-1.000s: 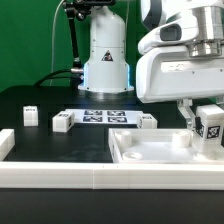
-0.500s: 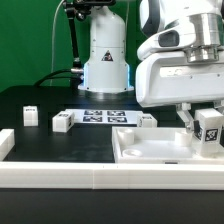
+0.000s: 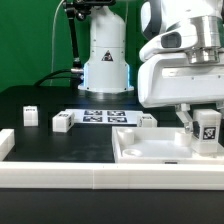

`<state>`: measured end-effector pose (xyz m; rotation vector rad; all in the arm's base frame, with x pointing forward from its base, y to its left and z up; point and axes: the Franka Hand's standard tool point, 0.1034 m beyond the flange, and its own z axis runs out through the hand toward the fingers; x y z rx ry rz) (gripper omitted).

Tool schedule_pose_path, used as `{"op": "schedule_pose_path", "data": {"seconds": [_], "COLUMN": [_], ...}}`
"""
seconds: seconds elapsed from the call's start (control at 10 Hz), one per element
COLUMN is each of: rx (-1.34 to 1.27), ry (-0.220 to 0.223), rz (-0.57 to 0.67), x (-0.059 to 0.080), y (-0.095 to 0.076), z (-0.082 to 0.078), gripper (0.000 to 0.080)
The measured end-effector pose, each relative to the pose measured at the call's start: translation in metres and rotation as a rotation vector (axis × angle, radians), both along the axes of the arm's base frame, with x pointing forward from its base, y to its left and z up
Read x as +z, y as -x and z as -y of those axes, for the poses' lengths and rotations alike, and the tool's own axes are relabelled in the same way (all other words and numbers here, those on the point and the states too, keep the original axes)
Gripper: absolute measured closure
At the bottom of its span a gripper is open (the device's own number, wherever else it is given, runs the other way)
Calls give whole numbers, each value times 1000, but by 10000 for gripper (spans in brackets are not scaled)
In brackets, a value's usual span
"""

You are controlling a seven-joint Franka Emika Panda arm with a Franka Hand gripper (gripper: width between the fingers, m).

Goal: Assemble one leg

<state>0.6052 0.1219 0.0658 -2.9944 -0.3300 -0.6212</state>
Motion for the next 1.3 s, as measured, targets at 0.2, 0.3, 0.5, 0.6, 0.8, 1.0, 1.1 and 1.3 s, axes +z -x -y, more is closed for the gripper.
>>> {"op": "schedule_pose_path", "data": {"seconds": [0.2,0.3,0.5,0.6,0.8,1.0,1.1,1.3], "rx": [0,0,0,0,-2,-2,-4,-2], "ry": [0,0,0,0,0,5,4,13], "rz": [0,0,0,-1,5,-35,-28,-101], "x": [0,0,0,1,7,18,20,11], "y": [0,0,0,0,-3,-3,-5,1], "z": [0,0,0,0,2,4,5,6], "gripper": [181,158,151,151,150,150,150,150]}}
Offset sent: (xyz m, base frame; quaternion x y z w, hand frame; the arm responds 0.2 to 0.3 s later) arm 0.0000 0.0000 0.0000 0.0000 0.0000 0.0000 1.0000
